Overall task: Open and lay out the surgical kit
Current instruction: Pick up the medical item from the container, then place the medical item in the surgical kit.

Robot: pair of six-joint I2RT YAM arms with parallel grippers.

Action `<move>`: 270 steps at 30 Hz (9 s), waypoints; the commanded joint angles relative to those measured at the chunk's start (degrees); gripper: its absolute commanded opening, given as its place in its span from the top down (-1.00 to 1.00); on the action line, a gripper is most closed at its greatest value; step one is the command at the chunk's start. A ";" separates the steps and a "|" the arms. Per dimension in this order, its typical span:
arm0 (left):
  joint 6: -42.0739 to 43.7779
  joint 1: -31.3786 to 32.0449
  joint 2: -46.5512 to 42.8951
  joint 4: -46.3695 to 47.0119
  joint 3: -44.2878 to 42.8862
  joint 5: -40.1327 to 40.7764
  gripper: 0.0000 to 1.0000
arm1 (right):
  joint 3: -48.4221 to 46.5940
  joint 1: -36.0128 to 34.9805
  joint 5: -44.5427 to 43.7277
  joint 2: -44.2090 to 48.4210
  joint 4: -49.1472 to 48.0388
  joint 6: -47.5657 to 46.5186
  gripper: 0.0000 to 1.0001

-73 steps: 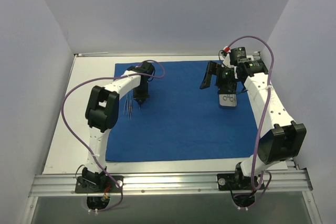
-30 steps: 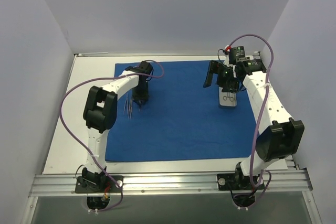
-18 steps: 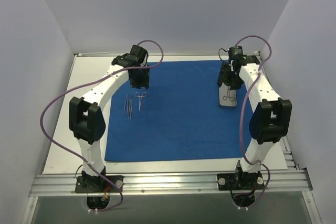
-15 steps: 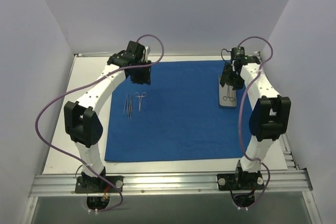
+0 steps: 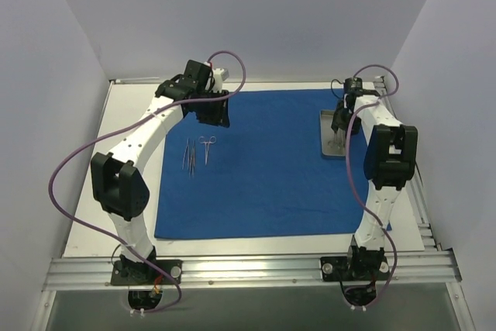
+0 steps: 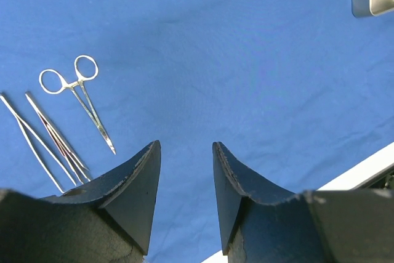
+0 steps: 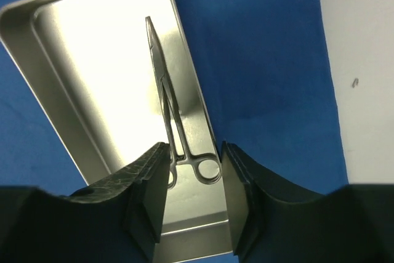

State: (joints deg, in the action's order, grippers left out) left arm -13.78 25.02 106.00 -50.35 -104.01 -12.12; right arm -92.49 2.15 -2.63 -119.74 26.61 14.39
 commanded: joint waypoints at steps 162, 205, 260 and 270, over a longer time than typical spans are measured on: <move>3.94 8.38 -7.73 -5.38 16.64 -47.74 0.90 | 24.20 -46.80 9.30 51.54 -2.45 -45.76 0.03; 4.64 14.89 -6.33 -3.18 15.94 -48.44 0.80 | 33.24 -50.14 13.80 50.66 -5.78 -61.50 0.52; -39.82 2.58 -16.10 6.41 7.70 -7.91 -0.88 | 23.85 -48.12 -19.60 44.51 -13.07 -11.40 1.00; -46.16 8.65 -6.25 -9.32 -7.26 6.58 -0.87 | 22.09 -50.49 -22.15 42.22 -12.55 -11.14 1.00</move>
State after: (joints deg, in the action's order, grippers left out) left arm -56.58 32.16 98.83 -53.84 -106.74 -11.29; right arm -67.51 -47.66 -21.56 -76.84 14.76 1.67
